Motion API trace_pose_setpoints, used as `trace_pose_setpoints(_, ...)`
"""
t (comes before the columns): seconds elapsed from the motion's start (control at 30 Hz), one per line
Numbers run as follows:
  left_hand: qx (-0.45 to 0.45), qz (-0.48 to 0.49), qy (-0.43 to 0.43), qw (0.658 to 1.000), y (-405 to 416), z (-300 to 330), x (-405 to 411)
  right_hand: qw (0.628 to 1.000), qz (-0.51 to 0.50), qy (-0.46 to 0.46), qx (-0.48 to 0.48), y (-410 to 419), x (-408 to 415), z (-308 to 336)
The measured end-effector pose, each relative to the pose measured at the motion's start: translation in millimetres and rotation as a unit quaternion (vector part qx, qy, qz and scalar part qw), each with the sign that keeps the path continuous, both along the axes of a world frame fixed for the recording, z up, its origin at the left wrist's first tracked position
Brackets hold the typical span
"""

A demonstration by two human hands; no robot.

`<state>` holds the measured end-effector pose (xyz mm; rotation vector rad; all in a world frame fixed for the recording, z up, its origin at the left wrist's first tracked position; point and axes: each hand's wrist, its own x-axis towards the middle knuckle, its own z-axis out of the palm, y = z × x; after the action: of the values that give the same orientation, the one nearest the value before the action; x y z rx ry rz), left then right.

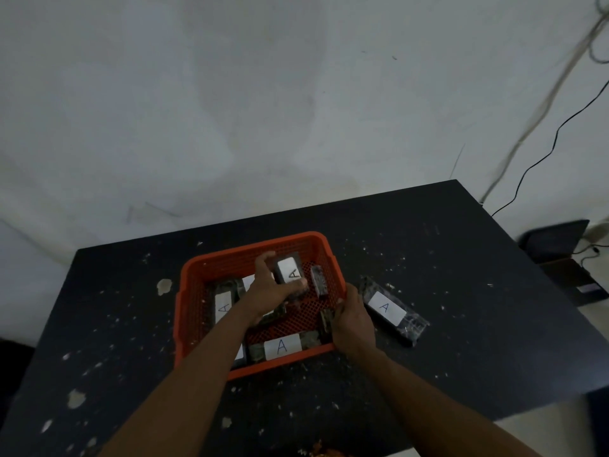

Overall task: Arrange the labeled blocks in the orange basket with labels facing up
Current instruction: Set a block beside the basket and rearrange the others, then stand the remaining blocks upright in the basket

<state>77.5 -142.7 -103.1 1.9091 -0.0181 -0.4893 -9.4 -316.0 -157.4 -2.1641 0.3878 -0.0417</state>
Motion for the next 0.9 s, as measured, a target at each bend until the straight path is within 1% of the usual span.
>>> trace_pose_setpoints(0.07,0.038,0.000,-0.025,0.999,-1,2,-1,1.000,0.001,-0.001,0.005,1,0,3)
trace_pose_setpoints(0.2,0.016,-0.005,-0.041,0.999,-2,5,5,1.000,0.006,0.004,0.006,1,0,4)
trace_pose_setpoints(0.3,0.021,-0.017,-0.045,0.999,-1,7,8,1.000,0.006,0.016,0.010,1,0,6)
trace_pose_setpoints(0.43,0.062,-0.081,-0.070,0.992,-3,7,15,1.000,0.007,0.019,0.023,1,-2,10)
trace_pose_setpoints(0.53,0.069,-0.104,-0.058,0.990,-4,10,22,1.000,0.002,0.022,0.010,1,-1,10)
trace_pose_setpoints(0.57,0.083,-0.120,-0.064,0.987,-5,11,25,1.000,-0.001,0.021,0.007,1,-1,9)
trace_pose_setpoints(0.67,0.155,-0.186,-0.100,0.965,-9,11,31,1.000,-0.008,0.020,0.007,1,-1,8)
trace_pose_setpoints(0.8,0.241,-0.270,-0.079,0.929,-19,9,36,1.000,-0.015,0.017,-0.004,2,-1,6)
trace_pose_setpoints(0.9,0.282,-0.296,-0.043,0.911,-27,5,39,1.000,-0.019,0.020,-0.009,3,0,4)
